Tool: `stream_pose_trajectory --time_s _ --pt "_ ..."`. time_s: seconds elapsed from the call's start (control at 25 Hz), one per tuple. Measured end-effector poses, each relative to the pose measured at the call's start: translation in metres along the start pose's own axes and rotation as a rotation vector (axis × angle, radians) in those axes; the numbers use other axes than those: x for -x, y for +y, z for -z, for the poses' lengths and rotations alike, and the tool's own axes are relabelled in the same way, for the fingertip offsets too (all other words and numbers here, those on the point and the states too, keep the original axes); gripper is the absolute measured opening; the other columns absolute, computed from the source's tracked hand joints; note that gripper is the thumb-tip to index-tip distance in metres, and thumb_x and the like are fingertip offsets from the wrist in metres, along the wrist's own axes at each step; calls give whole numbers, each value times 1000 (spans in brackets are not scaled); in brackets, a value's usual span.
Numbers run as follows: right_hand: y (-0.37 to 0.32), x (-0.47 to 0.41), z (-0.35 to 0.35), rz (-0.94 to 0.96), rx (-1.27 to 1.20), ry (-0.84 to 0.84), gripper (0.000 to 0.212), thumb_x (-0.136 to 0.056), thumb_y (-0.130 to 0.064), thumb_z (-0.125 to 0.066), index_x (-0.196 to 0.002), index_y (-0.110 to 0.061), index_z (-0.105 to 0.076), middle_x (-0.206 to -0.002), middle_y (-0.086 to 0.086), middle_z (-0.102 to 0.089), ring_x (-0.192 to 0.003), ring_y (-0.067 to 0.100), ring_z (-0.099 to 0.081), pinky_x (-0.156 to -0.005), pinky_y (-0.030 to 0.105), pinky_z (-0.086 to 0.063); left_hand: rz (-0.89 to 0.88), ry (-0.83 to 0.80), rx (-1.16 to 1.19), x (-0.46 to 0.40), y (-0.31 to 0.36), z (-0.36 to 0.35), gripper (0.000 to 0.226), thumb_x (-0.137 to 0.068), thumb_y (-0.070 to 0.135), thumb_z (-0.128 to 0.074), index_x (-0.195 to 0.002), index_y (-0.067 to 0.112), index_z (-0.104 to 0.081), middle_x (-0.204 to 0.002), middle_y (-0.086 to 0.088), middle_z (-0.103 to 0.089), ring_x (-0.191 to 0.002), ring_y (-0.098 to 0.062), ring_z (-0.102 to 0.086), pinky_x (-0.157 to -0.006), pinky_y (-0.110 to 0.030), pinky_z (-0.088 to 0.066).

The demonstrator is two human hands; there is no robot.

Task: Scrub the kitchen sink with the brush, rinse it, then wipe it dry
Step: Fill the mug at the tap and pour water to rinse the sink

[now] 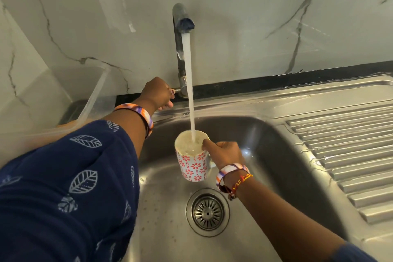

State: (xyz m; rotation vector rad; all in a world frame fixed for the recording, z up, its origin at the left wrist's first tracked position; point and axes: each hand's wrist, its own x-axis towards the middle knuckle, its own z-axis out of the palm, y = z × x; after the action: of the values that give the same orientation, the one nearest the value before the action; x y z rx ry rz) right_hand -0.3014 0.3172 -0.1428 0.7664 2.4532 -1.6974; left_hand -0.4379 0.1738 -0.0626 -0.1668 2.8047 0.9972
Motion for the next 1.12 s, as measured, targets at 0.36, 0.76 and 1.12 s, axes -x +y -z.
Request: stream_pose_trajectory --time_s 0.36,0.76,1.12 --pt "-55 35 46 136 -65 -84 42 -80 -46 -63 -46 -22 -55 -53 -8 -56 -51 6 -49 -49 19 -35 -213 80 -280 6 55 11 18 -87 7 -59 -101 -4 -63 -98 -23 -65 -92 -37 -65 -85 -42 -54" --pt "-36 129 207 102 -90 245 35 -84 -34 -64 -55 -18 -52 -52 -5 -47 -53 8 -40 -44 19 -33 -557 -115 -90 133 87 -106 19 -89 15 -60 -98 2 -70 -101 -15 -69 -92 -27 -63 -75 -31 -45" --pt "38 159 389 47 44 662 29 -80 -30 -68 -57 -16 -57 -60 0 -50 -61 16 -42 -52 24 -31 -1154 -310 -340 257 185 -244 43 -97 38 -45 -134 17 -48 -141 -3 -44 -129 -21 -40 -105 -34 -37"
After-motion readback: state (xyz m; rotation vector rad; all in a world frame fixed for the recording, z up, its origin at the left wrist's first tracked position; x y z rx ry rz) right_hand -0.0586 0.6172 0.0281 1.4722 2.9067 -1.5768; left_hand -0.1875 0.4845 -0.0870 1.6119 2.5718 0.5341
